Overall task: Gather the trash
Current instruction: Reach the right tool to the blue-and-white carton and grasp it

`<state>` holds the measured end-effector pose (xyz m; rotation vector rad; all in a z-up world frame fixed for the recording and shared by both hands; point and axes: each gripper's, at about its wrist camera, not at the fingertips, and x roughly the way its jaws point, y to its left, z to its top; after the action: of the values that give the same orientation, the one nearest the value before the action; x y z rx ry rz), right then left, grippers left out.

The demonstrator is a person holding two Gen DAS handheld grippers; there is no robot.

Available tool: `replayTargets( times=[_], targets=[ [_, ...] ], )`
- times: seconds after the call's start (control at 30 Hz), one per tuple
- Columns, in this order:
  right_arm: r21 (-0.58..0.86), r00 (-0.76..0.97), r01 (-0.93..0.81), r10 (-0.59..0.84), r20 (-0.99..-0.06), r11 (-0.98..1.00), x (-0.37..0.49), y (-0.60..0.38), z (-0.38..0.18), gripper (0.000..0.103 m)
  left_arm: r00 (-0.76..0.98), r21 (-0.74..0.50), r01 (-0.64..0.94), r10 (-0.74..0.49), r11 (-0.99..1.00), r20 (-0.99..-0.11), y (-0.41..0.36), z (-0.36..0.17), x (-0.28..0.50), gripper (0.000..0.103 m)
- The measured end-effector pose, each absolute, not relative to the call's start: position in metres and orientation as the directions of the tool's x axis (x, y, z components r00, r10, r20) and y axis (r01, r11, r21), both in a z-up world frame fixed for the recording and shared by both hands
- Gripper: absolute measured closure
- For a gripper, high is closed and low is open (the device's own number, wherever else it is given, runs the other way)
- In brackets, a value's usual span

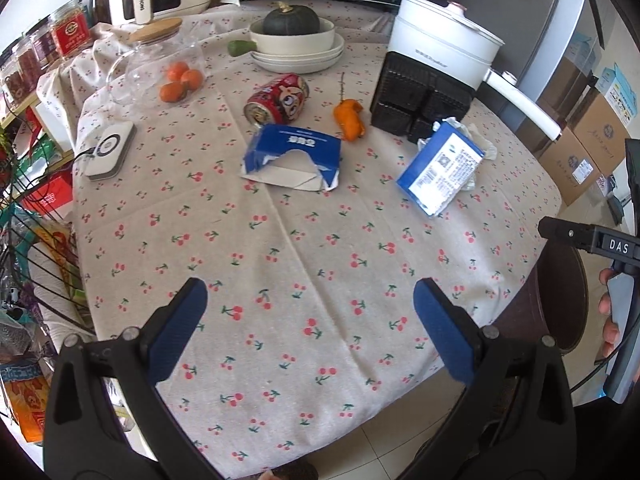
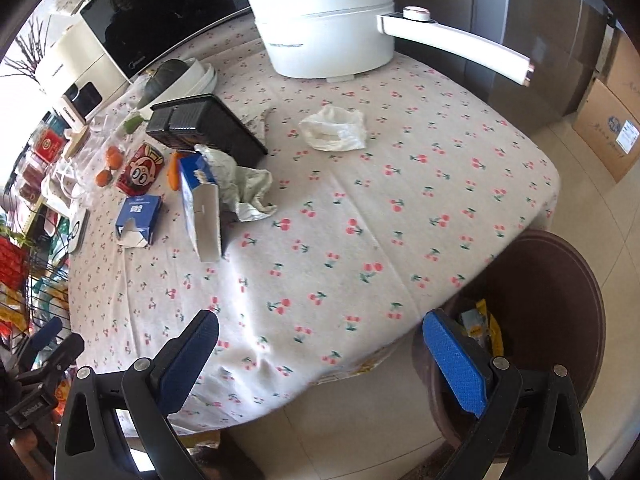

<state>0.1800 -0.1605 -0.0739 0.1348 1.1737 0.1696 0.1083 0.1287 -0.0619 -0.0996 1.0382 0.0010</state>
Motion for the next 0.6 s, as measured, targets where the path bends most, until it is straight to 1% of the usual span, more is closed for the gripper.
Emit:
replayTargets(
  times=[0.13, 0.2, 0.3, 0.4, 0.6],
  targets=[
    [0.184, 0.388, -0.1, 0.208, -0.898, 0.978, 0.193, -0.125, -0.077, 0.0, 0.501, -0.085, -0.1, -0.024, 0.991, -0.865, 0.15, -0.064, 0.11, 0.001],
    [0.189, 0.409, -0.091, 0.21, -0.888, 0.978, 0.199, -0.111, -0.079, 0.0, 0.499, -0.088, -0.127, -0.013, 0.988, -0.866, 0.159, -0.064, 0.112, 0.001],
    [0.2, 0.453, -0.037, 0.195, -0.87, 0.979, 0.207, -0.092, -0.083, 0.0, 0.506, -0.069, -0.155, 0.019, 0.985, -0.863, 0.17, -0.064, 0.114, 0.001],
    [0.188, 0.506, 0.03, 0.147, -0.85, 0.982, 0.215, -0.071, -0.091, 0.0, 0.509, -0.045, -0.18, 0.054, 0.983, -0.859, 0.178, -0.065, 0.117, 0.001],
    [0.14, 0.562, 0.132, 0.042, -0.826, 0.981, 0.227, -0.032, -0.113, 0.0, 0.493, -0.047, -0.223, 0.071, 0.974, -0.867, 0.195, -0.073, 0.122, 0.001]
  ],
)
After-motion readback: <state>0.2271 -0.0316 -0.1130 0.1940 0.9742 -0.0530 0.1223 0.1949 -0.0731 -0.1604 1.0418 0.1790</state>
